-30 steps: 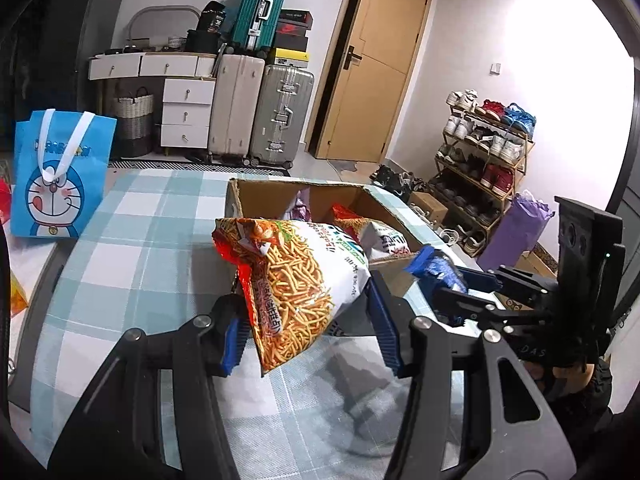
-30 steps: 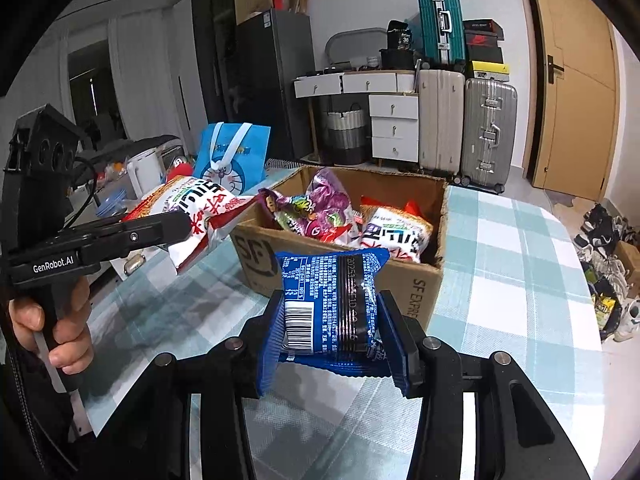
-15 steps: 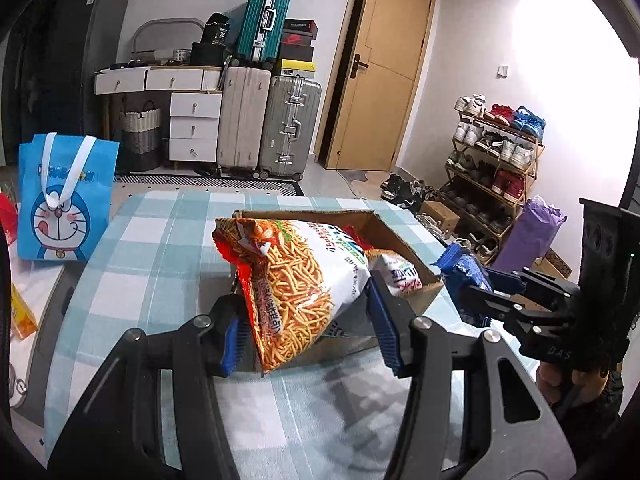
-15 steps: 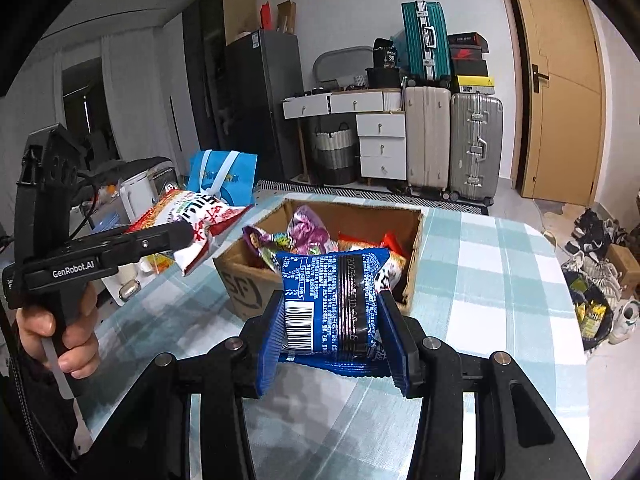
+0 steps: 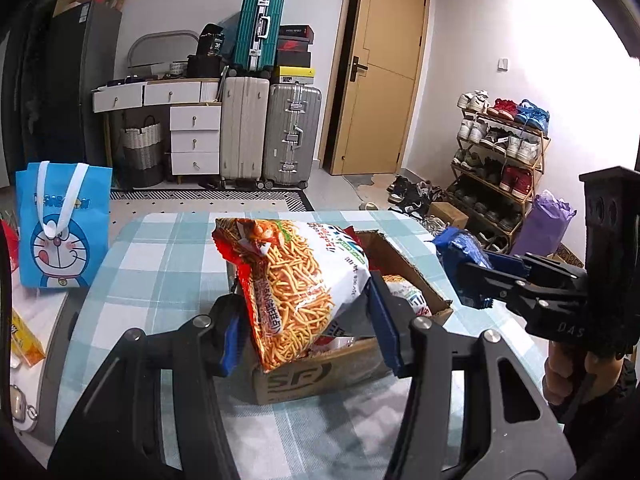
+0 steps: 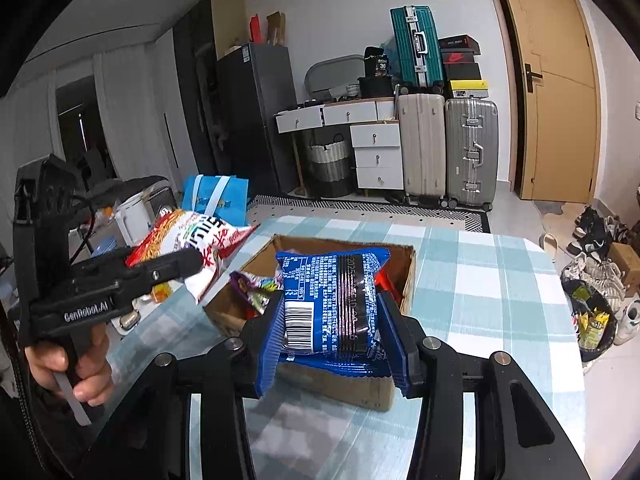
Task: Organize snacks
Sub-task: 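Lift and carry the noodle bag and blue pack over the box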
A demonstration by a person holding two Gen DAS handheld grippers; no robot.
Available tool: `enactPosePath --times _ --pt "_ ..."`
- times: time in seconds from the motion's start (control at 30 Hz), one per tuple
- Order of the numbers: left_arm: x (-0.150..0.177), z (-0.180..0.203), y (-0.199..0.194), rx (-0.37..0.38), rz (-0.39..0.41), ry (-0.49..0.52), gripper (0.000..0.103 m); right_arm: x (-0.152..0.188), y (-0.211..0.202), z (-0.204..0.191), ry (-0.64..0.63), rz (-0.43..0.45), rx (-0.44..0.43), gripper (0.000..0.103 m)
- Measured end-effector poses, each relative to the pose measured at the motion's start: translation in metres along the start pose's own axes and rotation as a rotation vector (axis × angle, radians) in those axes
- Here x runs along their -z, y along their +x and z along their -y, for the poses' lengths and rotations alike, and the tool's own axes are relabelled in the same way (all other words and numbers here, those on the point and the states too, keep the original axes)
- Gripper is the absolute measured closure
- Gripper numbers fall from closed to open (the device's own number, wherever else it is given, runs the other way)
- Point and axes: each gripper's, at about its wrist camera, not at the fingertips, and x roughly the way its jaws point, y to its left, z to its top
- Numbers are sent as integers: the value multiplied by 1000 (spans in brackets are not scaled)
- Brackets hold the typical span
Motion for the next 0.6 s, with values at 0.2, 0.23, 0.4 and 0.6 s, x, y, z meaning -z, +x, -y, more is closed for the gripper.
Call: enactPosePath --times 0.2,0.23,0.4,0.6 --pt "-5 12 22 -14 1 27 52 -10 7 9 27 0 5 57" --pt "-7 13 26 -17 2 31 52 -12 9 11 32 -3 3 57" --pt "-11 21 47 -32 -1 51 52 -22 20 17 49 1 10 57" --pt "-6 24 78 -39 -30 67 52 -29 43 20 65 -17 9 57"
